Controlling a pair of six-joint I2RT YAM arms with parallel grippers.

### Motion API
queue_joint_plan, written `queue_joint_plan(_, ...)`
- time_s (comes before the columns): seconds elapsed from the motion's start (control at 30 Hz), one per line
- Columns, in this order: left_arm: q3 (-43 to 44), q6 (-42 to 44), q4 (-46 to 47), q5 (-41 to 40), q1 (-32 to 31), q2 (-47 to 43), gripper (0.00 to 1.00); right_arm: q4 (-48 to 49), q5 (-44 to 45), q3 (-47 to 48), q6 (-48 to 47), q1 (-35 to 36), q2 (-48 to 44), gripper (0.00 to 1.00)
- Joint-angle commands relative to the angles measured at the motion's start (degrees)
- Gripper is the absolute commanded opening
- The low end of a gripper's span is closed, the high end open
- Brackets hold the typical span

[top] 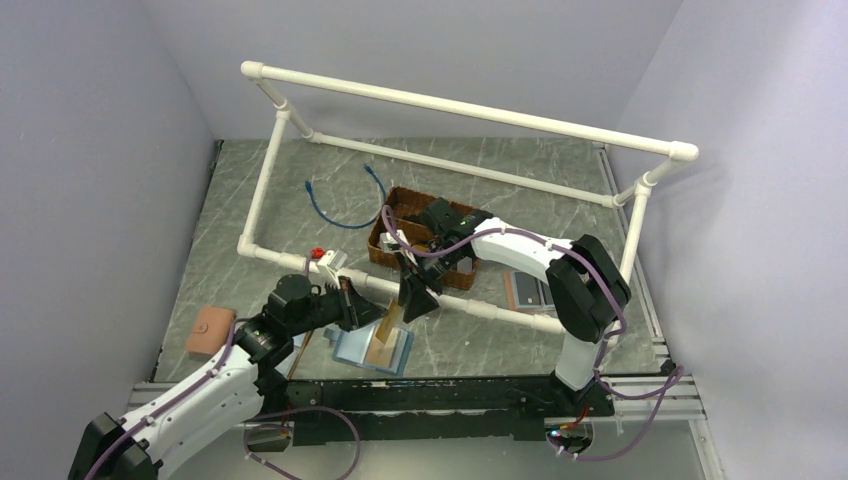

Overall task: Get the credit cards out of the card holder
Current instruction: Place the credit card in the storage box.

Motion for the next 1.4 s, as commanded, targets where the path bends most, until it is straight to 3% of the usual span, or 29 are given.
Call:
queue_joint_plan(0.0,1.1,0.4,0.6,-0.3,0.2,-1.0,0.00,1.8,-1.5,0.6,-0.3,-0.2,-2.3,0.63)
queue_joint_plan(0.33,1.7,0.3,-7.9,-4.0,0.2,-1.3,0.00,1.7,-1.0,1.0,0.9,-0.8,-2.3,0.63)
queue_joint_plan(1.0,0.1,-2.2,3.0,1.0,0.2,-1.8,0.00,6.1,-4.1,-0.2,6.6,0.6,1.3,0.61)
queue_joint_plan(1.07,0.0,-2.3,3.3,0.8,0.2,-1.8,0.00,5.4,-5.6,0.0,6.1,0.7,1.4,0.57)
queue_joint_plan(1.13,0.0,-2.3,3.6,0.7,0.2,-1.7,0.00,4.9,-7.1,0.4,5.8,0.8,1.5,0.46)
queue_joint_plan(1.23,0.0,-2.7,3.9,0.3,0.2,-2.1,0.00,2.3,-8.4,1.9,4.0,0.7,2.1,0.07)
queue_joint_plan(1.27,0.2,-2.5,3.4,-0.3,0.2,-2.4,0.00,1.5,-8.5,2.4,3.5,0.6,2.3,0.00)
queue_joint_plan(1.33,1.0,-2.6,1.0,-2.4,0.2,-3.7,0.02,-0.2,-8.6,3.2,2.6,0.3,2.5,0.00)
queue_joint_plan(1.37,1.6,-2.6,-1.1,-3.8,0.2,-4.6,0.13,-0.9,-8.6,3.6,2.2,-0.1,2.5,0.00)
